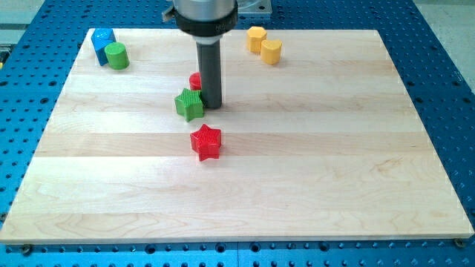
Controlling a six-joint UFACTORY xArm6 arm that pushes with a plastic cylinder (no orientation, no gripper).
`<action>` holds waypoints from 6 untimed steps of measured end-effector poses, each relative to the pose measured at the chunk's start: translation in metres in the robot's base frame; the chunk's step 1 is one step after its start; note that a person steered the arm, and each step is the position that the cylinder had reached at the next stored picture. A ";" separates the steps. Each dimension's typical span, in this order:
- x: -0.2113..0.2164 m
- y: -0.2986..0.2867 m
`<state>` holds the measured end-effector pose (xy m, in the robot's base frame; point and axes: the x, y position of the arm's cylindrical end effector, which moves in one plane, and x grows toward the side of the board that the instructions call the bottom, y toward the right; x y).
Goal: Push the red circle into the green circle
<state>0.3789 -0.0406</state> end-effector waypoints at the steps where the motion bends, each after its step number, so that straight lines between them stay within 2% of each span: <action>1: -0.028 -0.052; 2: -0.063 -0.104; 3: -0.044 -0.076; 4: -0.072 -0.050; 6: -0.085 -0.137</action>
